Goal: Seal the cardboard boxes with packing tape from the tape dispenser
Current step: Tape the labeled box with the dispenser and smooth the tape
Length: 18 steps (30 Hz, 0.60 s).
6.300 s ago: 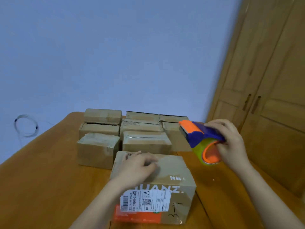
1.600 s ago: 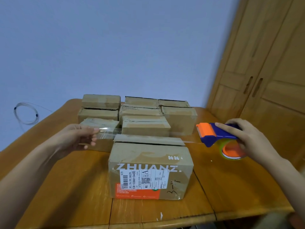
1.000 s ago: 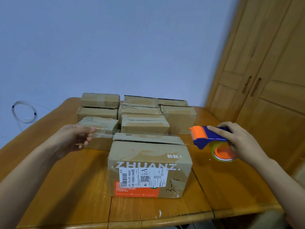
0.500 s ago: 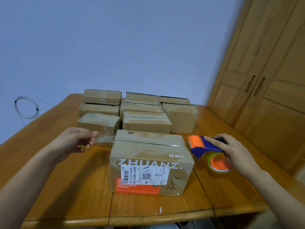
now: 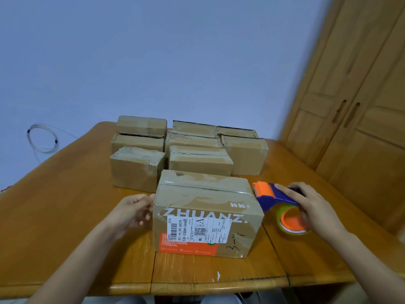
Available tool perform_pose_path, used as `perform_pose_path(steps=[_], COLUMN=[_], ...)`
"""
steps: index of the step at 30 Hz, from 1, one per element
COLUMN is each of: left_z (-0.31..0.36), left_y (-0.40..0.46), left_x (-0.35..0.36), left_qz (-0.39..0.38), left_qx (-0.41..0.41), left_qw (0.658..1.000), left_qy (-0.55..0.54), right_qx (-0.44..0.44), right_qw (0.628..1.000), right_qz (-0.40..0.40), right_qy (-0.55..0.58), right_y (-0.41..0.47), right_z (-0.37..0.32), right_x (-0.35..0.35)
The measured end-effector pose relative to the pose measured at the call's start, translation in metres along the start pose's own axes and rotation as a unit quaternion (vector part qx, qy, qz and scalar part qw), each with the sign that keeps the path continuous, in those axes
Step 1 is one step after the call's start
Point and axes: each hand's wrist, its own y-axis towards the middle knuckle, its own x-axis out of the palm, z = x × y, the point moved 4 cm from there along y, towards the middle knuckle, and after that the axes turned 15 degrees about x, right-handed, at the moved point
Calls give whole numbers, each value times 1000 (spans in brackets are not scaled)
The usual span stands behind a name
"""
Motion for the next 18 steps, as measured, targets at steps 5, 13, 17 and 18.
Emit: perform_pose_path(steps=[5, 13, 17, 18], left_z=[-2, 1, -7, -8], left_y=[2, 6, 5, 6], left_x=[9, 6, 11, 11], left_qz=[4, -72, -71, -74], left_qx=[-15, -62, -92, -96], left_qw=[1000, 992, 990, 990], left_qy=[-6, 86, 77, 73], right_qx=[21, 34, 36, 37], right_qw=[1000, 999, 999, 999], right_qz=[2, 1, 3, 4], right_qy=[12, 12, 7, 3], right_y=[-5, -7, -7, -7], right_z=[-2, -4, -5, -5], right_x=[7, 9, 8, 8])
